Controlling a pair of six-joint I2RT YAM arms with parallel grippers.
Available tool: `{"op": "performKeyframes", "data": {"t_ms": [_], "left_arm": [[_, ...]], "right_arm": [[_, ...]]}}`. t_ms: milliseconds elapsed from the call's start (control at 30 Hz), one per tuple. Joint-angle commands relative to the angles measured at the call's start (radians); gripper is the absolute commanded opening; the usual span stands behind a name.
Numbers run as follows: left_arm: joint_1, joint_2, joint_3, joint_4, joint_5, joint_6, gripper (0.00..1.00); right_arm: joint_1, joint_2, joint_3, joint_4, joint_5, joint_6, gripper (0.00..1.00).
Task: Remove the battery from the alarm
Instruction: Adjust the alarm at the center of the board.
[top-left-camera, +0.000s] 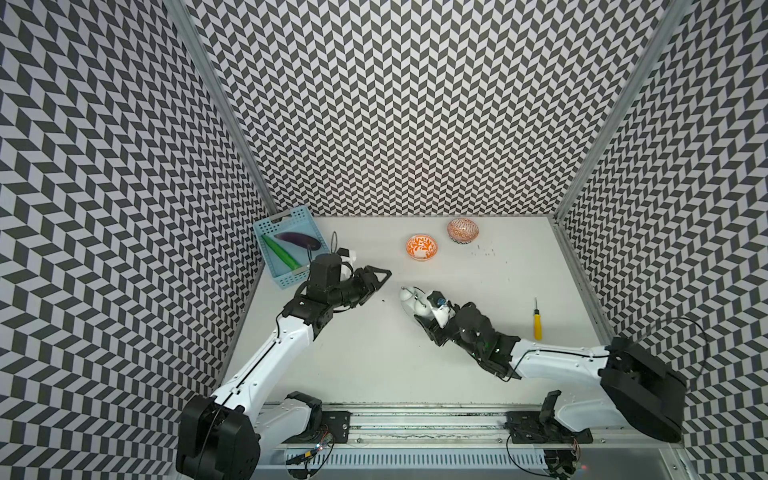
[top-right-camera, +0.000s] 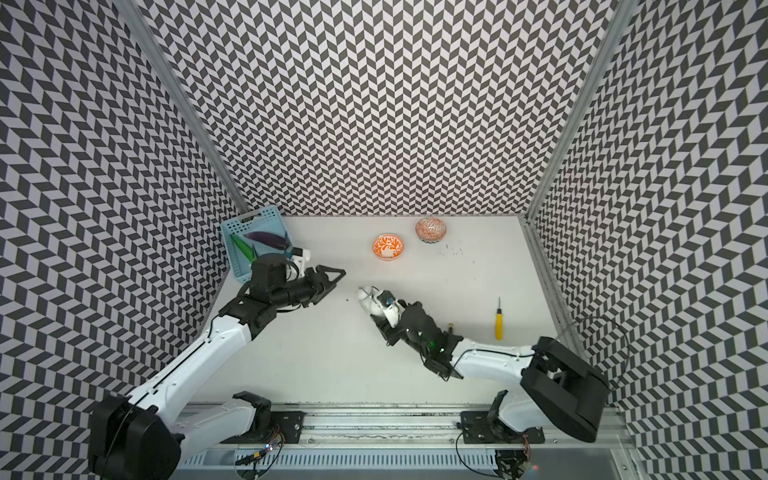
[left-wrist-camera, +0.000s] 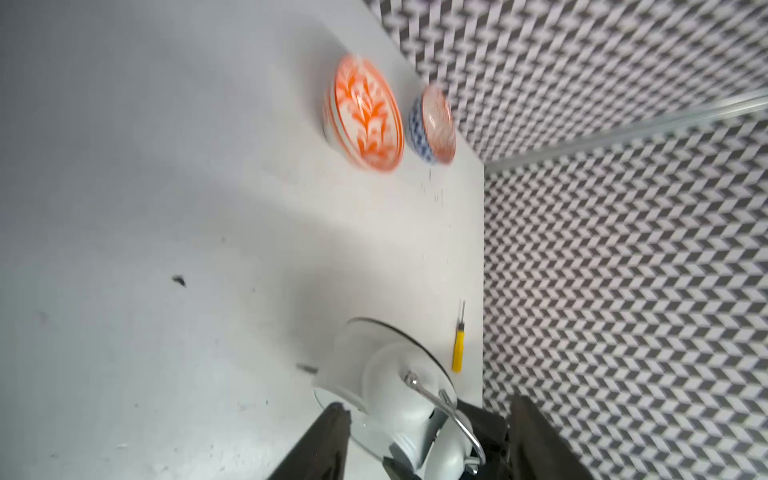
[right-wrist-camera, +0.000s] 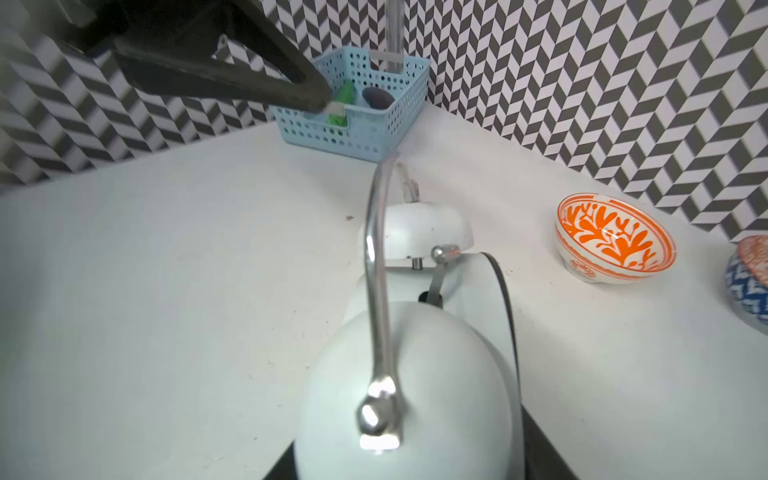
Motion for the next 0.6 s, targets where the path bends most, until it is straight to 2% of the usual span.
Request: {"op": "performKeyframes", "data": {"t_ms": [0, 67, 133, 233, 300, 367, 567], "left_arm": [[0.0, -0.029, 0.055, -0.183, -0.245, 0.304, 0.71], [0.002, -0.021, 0.035, -0.175, -0.301, 0.362, 0.74], [0.004, 0.003, 0.02, -0.169, -0.324, 0.391, 0.74], [0.006, 0.054, 0.015, -0.163, -0.337, 0.403, 0.74], [0.008, 0.085, 0.01, -0.144, -0.327, 0.401, 0.74], [0.012, 0.106, 0.0, -0.114, -0.307, 0.39, 0.75], [0.044, 0.16, -0.045, -0.004, -0.274, 0.332, 0.8]], "right_arm": [[-0.118, -0.024, 0.047, -0.11, -0.486, 0.187, 0.25], [-0.196, 0.019, 0.086, -0.173, -0.64, 0.231, 0.26], [-0.255, 0.086, 0.135, -0.251, -0.813, 0.214, 0.26], [-0.316, 0.192, 0.225, -0.416, -0.945, 0.164, 0.29], [-0.35, 0.243, 0.257, -0.462, -0.969, 0.17, 0.36], [-0.387, 0.294, 0.29, -0.501, -1.004, 0.162, 0.5], [-0.498, 0.444, 0.419, -0.65, -0.968, 0.068, 0.78]]}}
